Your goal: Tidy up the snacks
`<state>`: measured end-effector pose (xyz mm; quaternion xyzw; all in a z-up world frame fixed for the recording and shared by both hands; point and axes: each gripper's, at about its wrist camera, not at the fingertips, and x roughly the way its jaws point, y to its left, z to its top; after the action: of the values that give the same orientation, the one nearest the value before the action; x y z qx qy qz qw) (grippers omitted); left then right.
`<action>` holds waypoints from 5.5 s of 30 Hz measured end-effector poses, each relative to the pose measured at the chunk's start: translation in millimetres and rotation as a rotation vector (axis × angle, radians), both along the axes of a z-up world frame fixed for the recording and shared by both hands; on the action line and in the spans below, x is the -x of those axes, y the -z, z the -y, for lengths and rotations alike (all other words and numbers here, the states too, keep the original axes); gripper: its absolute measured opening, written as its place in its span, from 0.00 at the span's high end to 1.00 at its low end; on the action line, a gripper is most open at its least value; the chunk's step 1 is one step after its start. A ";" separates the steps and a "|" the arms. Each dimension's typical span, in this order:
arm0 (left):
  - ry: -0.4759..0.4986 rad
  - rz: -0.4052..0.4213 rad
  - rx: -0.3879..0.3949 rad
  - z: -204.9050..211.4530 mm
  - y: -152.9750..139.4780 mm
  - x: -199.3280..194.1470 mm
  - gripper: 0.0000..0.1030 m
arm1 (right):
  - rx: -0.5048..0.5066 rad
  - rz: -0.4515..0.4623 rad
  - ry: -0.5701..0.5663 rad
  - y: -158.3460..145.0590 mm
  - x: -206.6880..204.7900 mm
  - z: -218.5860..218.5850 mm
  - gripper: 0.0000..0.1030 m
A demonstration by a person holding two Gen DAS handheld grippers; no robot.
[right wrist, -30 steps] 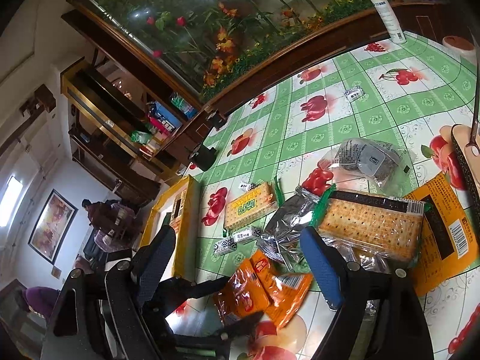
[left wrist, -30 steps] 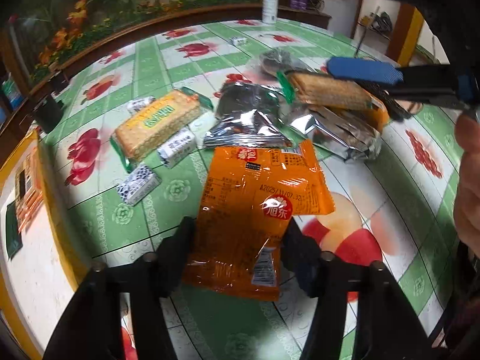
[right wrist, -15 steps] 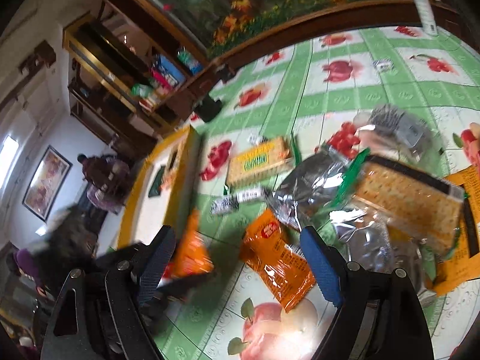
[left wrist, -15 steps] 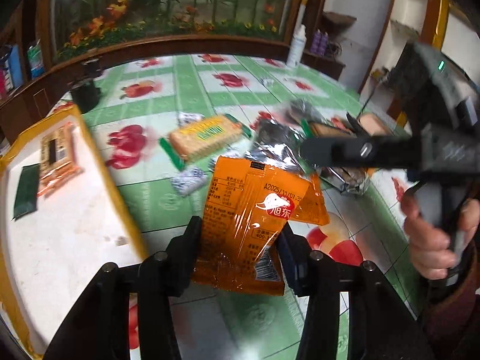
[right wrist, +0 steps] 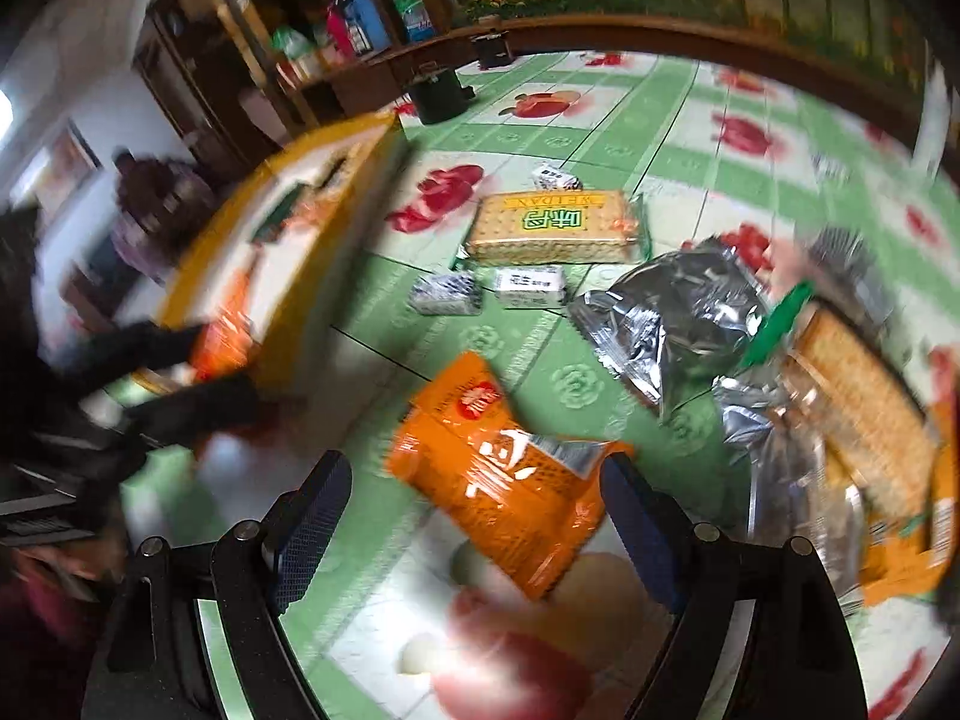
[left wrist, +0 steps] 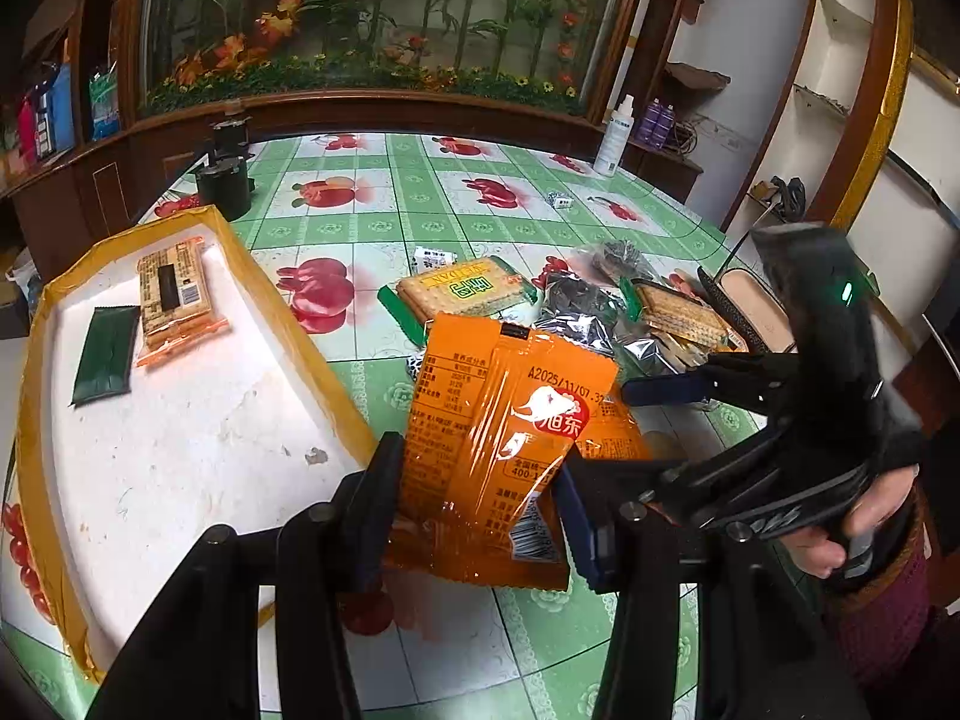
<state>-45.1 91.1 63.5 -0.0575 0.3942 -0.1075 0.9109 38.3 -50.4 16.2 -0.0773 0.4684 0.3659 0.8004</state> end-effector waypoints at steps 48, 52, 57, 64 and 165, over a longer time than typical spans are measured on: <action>-0.070 0.031 0.018 -10.3 -23.7 26.3 0.53 | -0.174 0.093 0.061 -17.2 -6.3 17.7 0.62; -0.079 0.035 0.023 -15.3 -24.7 27.3 0.53 | -0.204 0.080 0.098 -19.9 -11.8 23.6 0.62; -0.093 0.040 0.032 -22.3 -25.3 29.7 0.53 | -0.216 0.077 0.125 -20.5 -15.0 27.9 0.62; -0.110 0.043 0.040 -31.1 -25.3 30.6 0.53 | -0.234 0.064 0.157 -20.1 -19.6 33.6 0.62; -0.177 -0.019 -0.024 -32.5 -7.9 -24.3 0.42 | -0.167 -0.124 0.156 -15.0 -71.3 -29.2 0.63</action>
<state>-20.8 123.6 71.5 -0.0823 0.3973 -0.0212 0.9137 109.6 -21.3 31.2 0.0490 0.4894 0.3443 0.7997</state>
